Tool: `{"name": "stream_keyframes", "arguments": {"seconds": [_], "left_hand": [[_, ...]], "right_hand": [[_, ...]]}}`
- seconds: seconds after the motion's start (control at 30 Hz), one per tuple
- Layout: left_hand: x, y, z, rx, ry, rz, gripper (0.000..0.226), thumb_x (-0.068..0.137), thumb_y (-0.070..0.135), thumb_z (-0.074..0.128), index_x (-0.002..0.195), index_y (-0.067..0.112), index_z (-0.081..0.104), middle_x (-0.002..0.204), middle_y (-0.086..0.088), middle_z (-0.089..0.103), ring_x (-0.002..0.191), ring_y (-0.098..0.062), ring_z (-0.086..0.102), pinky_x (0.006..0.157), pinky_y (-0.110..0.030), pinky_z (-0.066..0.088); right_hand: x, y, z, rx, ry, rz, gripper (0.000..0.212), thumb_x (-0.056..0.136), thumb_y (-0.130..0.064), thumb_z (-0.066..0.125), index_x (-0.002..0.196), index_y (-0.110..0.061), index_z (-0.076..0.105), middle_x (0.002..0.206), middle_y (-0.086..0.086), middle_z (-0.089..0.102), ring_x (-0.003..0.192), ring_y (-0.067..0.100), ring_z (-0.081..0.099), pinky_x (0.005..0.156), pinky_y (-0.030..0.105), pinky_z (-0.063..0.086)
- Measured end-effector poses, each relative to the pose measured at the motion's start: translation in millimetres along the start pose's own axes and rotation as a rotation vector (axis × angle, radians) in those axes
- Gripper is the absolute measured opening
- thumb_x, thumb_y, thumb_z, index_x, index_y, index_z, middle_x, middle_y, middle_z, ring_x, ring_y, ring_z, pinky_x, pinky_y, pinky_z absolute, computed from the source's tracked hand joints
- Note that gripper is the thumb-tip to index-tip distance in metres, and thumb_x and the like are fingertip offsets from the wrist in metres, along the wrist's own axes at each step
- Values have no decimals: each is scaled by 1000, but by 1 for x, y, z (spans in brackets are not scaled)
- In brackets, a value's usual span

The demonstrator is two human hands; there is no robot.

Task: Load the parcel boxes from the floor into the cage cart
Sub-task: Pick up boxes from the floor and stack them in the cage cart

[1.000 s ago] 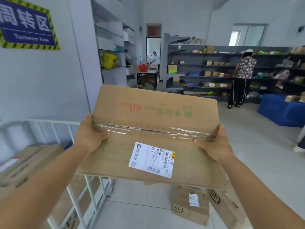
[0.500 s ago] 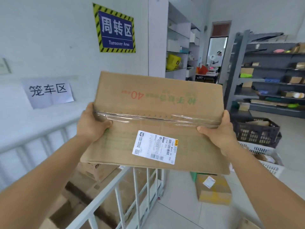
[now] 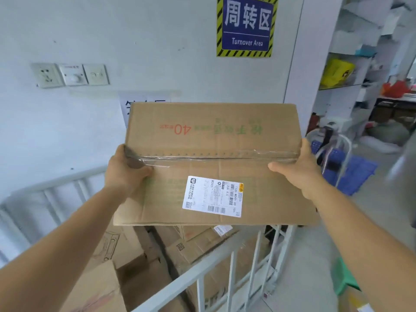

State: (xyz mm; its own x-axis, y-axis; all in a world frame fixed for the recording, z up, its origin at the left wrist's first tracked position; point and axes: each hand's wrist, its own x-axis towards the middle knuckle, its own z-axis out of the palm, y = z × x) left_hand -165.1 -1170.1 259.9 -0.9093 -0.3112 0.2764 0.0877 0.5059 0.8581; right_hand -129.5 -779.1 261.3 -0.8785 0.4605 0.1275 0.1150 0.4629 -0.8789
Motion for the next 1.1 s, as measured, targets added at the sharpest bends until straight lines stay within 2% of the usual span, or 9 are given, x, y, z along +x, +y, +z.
{"name": "stream_keyframes", "arguments": {"seconds": [0.1,0.17,0.27,0.47,0.57,0.8,0.9,1.0,1.1], "left_hand": [[8,-13,7,23,59,-68,42,73,15,79,101,15,48,86,-3,62,79,-26,58,60,-31,42],[10,-26,11,44,91,-122,42,73,16,79,102,16,48,84,-2,61,78,-27,58,57,-30,40],[13,-50,14,78,131,-198,44,72,18,80,102,21,48,85,0,61,80,-28,60,61,-34,49],[19,-94,26,145,157,-315,45,75,20,80,109,19,50,100,-5,61,81,-24,57,54,-28,40],[30,-120,38,150,122,-363,44,74,21,81,107,21,51,107,-7,62,85,-26,59,58,-30,43],[44,-175,79,189,-2,-501,57,74,23,80,122,17,49,118,-9,58,92,-28,57,67,-33,42],[45,-193,100,213,-71,-554,58,73,23,80,121,15,48,118,-10,58,98,-29,57,74,-37,47],[44,-206,121,242,-134,-615,69,71,26,80,130,15,45,122,-11,57,103,-30,58,80,-38,50],[41,-216,146,271,-183,-668,73,74,27,79,135,14,41,126,-12,54,105,-30,57,75,-34,46]], "right_hand": [[40,-6,23,-38,-76,-38,116,36,-63,76,137,-40,26,138,0,45,125,31,46,100,53,45],[58,-9,40,-68,-132,-68,117,47,-57,81,145,-39,19,142,1,41,129,31,42,104,51,41],[89,0,71,-73,-204,-95,100,67,-41,85,145,-33,23,143,3,40,131,32,40,103,46,40],[127,16,132,-154,-342,-71,120,65,-45,85,154,-35,5,157,1,26,142,30,29,112,49,33],[142,28,157,-194,-380,-36,126,53,-53,84,152,-38,8,155,0,30,138,30,34,110,50,36],[173,69,201,-280,-477,93,124,68,-38,86,156,-32,-1,162,-1,18,146,26,24,116,46,28],[181,94,210,-346,-510,168,136,49,-53,84,154,-36,0,158,-2,29,142,29,31,112,48,33],[197,129,217,-392,-552,233,141,35,-61,81,152,-42,4,155,-4,35,139,30,34,110,53,35],[206,147,222,-413,-574,272,134,55,-47,88,155,-35,-1,161,-1,23,146,31,23,115,53,27]]}}
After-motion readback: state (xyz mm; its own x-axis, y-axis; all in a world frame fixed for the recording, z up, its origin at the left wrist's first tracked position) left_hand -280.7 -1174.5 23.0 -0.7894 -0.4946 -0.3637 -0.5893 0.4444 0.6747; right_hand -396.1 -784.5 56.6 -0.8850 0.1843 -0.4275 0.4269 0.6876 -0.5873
